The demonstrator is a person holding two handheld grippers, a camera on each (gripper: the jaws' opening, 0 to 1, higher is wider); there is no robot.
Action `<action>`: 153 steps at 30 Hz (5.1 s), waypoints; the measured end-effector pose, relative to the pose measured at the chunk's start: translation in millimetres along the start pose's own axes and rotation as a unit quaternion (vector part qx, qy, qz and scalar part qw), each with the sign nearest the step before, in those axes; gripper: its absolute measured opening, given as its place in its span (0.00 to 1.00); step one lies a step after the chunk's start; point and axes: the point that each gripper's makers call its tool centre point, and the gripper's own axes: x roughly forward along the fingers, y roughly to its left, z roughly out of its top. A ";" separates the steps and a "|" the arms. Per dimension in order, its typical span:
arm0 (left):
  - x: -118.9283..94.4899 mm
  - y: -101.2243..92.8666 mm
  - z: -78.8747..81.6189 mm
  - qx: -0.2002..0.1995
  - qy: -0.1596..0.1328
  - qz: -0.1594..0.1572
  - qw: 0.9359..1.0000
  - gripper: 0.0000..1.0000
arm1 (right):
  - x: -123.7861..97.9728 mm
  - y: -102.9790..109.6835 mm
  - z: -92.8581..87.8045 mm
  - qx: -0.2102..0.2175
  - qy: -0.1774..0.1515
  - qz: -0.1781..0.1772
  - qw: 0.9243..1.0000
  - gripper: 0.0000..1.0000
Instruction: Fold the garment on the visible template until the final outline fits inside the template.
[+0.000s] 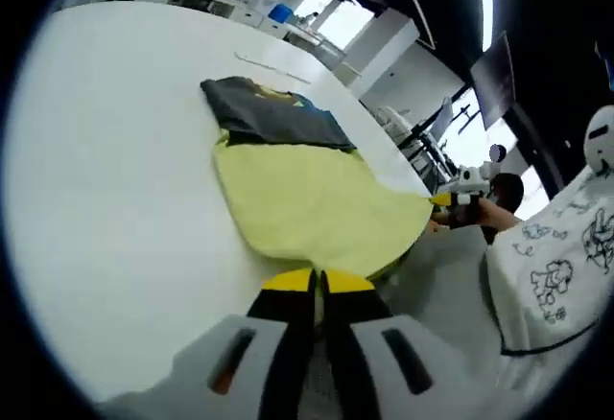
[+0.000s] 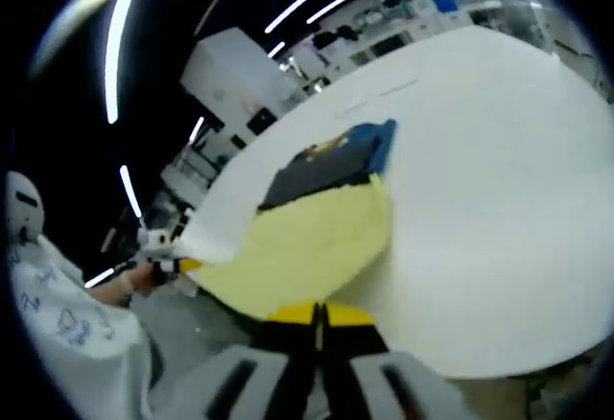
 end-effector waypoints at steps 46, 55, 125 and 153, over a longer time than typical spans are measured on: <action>110.8 125.0 224.8 -0.016 -0.148 0.089 0.985 0.00 | 145.5 -77.8 254.7 -0.084 -0.105 -0.030 0.990 0.00; 135.9 151.8 202.3 -0.018 -0.104 0.125 0.987 0.00 | 164.3 -100.3 227.8 -0.089 -0.062 -0.053 0.993 0.00; 150.0 79.5 130.5 0.170 0.009 -0.021 0.985 0.93 | 185.7 -56.6 133.6 -0.252 0.052 0.042 0.965 0.99; 182.0 78.9 147.6 0.149 -0.016 -0.023 0.988 0.92 | 219.4 -59.2 159.7 -0.217 0.007 0.051 0.975 0.92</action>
